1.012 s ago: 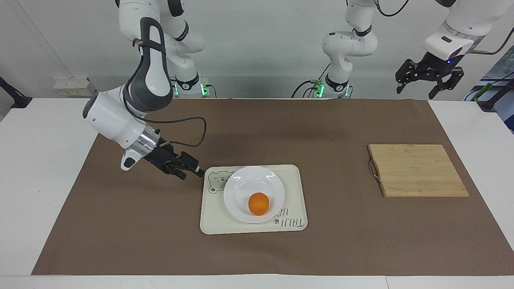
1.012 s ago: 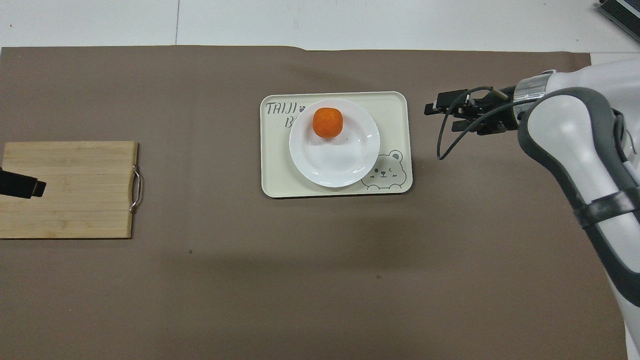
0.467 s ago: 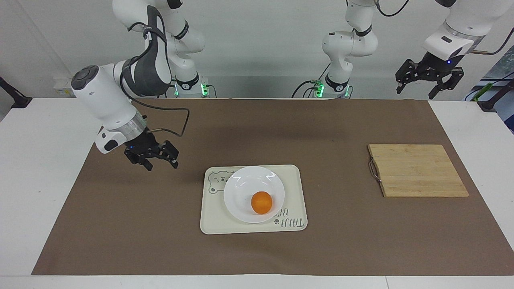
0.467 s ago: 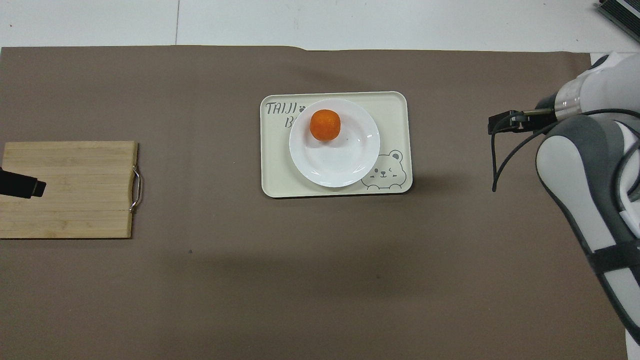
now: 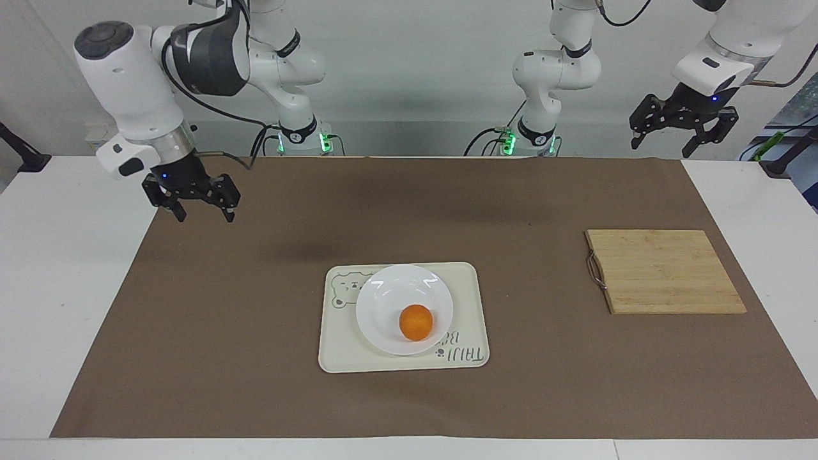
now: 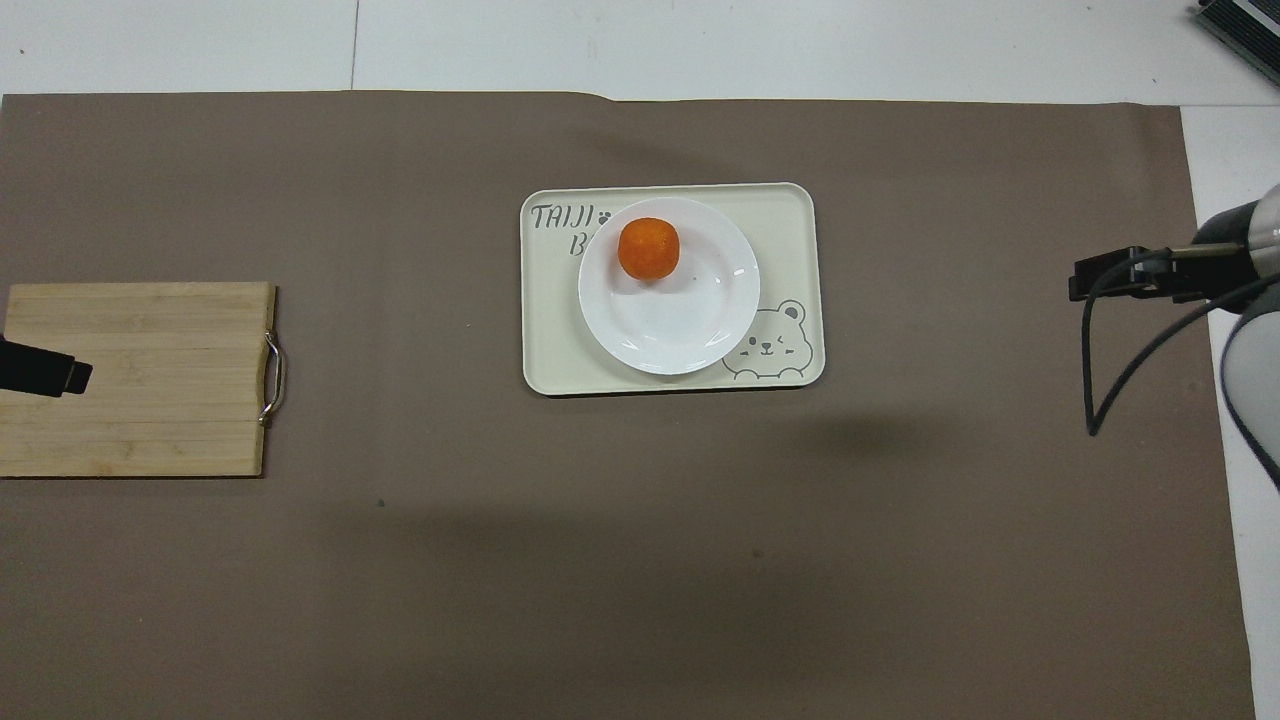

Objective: Place orange and plate with both arms

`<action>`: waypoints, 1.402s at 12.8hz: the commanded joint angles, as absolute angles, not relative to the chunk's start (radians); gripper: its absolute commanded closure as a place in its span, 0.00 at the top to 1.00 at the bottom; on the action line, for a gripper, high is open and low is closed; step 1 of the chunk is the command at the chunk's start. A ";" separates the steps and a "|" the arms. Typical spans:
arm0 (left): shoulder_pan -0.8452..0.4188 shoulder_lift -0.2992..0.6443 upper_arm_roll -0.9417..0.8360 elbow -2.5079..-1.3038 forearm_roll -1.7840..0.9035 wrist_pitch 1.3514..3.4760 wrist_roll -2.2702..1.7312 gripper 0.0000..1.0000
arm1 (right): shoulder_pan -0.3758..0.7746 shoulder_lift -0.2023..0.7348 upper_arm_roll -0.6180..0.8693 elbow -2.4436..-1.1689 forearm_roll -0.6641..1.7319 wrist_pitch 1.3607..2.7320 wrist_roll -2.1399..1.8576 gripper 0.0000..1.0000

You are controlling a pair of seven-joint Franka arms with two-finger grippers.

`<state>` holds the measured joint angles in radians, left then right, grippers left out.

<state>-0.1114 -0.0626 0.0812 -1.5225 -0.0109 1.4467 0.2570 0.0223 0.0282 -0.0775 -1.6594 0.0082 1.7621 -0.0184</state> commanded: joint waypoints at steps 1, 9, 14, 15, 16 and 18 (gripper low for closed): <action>-0.101 -0.067 0.074 -1.523 0.002 1.443 0.265 1.00 | 0.014 -0.005 -0.071 -1.617 0.000 1.656 -0.003 1.00; -0.101 -0.067 0.074 -1.523 0.002 1.443 0.265 1.00 | 0.017 -0.006 -0.071 -1.552 -0.014 1.551 0.002 1.00; -0.101 -0.066 0.074 -1.523 0.002 1.443 0.265 1.00 | 0.026 -0.006 -0.069 -1.548 -0.032 1.536 -0.002 1.00; -0.101 -0.067 0.074 -1.523 0.002 1.443 0.265 1.00 | 0.026 -0.008 -0.069 -1.549 -0.032 1.536 -0.002 1.00; -0.101 -0.067 0.074 -1.523 0.002 1.443 0.265 1.00 | 0.026 -0.008 -0.068 -1.551 -0.032 1.536 -0.002 1.00; -0.101 -0.067 0.074 -1.523 0.002 1.443 0.265 1.00 | 0.028 -0.008 -0.067 -1.548 -0.034 1.519 -0.002 1.00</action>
